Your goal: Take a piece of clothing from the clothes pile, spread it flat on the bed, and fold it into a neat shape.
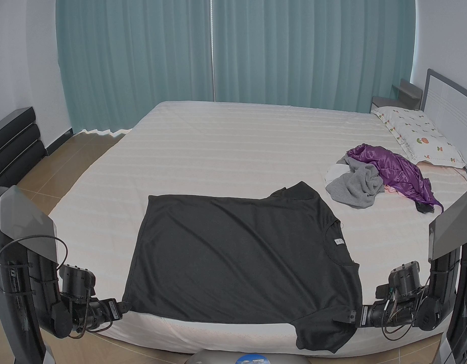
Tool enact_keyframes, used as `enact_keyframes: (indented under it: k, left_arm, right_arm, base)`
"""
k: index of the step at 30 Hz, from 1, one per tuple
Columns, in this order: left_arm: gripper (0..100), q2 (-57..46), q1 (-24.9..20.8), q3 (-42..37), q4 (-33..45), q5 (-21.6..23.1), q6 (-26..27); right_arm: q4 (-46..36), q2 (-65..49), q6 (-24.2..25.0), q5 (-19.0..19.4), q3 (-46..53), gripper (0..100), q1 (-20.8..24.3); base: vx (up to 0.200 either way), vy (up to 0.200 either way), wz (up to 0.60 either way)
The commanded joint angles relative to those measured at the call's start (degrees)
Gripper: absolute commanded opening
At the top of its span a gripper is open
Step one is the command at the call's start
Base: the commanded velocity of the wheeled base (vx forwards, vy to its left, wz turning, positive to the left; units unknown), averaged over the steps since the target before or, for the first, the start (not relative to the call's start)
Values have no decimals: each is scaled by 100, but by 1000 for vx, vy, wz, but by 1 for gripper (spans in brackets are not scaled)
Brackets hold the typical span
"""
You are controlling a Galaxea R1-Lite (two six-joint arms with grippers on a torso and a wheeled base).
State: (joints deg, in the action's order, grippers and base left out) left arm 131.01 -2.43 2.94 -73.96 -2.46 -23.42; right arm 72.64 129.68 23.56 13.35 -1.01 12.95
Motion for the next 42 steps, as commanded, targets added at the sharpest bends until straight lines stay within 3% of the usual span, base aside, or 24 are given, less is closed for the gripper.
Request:
enact_keyframes:
  k: [1, 11, 12, 19, 29, 30, 36, 42]
  left_arm:
    - [100, -23, -4, 58, -4, 9, -93]
    - [100, -216, 14, 163, -4, 27, -374]
    - [100, -216, 14, 172, -4, 27, -374]
    - [100, -278, 67, 181, -4, 246, -392]
    - [100, -366, 76, 216, -4, 246, -392]
    - [100, -383, 67, 216, -4, 246, -392]
    - [100, -515, 67, 216, -4, 264, -383]
    - [100, -586, 58, 339, -4, 299, -603]
  right_arm:
    - [162, -145, 157, 10, 101, 100, -178]
    - [690, 365, 210, -17, 101, 100, -372]
    - [848, 514, 210, -25, 101, 0, -372]
    - [1050, 751, 210, -263, 101, 0, -416]
    - [347, 224, 122, -271, 101, 0, -504]
    - [356, 233, 122, -271, 101, 100, -504]
    - [400, 233, 140, -271, 101, 100, -574]
    - [778, -75, 623, -131, 101, 100, -618]
  base:
    - [0, 0, 0]
    - [0, 0, 0]
    - [0, 0, 0]
    - [0, 0, 0]
    - [0, 0, 0]
    - [0, 0, 0]
    - [0, 0, 0]
    - [0, 0, 0]
